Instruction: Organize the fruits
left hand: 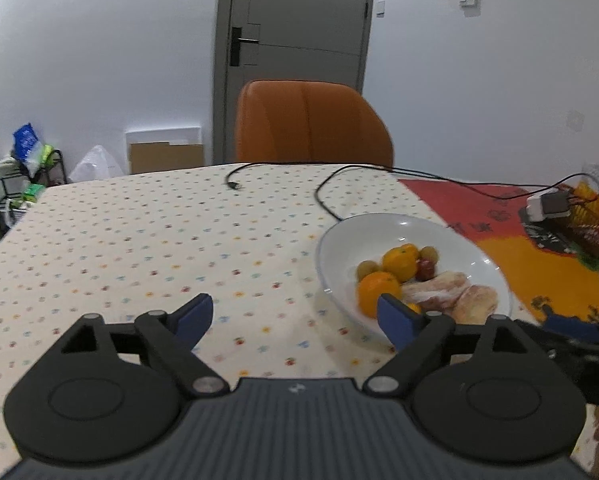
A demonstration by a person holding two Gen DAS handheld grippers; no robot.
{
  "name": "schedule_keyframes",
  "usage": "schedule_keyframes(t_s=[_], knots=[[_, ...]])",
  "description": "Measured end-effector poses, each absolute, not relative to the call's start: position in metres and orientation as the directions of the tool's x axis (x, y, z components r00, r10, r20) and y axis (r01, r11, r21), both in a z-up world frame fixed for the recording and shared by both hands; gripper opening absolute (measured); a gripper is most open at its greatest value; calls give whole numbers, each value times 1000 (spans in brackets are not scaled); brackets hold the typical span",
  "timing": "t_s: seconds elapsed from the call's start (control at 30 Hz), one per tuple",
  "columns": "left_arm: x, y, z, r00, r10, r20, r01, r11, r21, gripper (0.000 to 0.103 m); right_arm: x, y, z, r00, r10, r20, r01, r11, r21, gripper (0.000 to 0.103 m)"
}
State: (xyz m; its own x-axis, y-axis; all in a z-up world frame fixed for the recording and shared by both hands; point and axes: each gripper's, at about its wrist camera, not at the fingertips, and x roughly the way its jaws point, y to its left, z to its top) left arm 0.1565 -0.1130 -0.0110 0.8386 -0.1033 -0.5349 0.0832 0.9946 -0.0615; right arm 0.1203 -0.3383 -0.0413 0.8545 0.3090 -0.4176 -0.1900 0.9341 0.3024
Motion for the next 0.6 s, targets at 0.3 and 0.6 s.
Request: schedule_keyframes(t_s=[0.3,0.6], knots=[[141,-90,-10,828,-92,-553,73,996,-57,98,111,-328,-36,833,347,-430,-214,920,328,103],[121,-73,-6,800,-104,-591,69,994,-81,100,99,-320,-39,813,352,-464,-222,924,312,103]])
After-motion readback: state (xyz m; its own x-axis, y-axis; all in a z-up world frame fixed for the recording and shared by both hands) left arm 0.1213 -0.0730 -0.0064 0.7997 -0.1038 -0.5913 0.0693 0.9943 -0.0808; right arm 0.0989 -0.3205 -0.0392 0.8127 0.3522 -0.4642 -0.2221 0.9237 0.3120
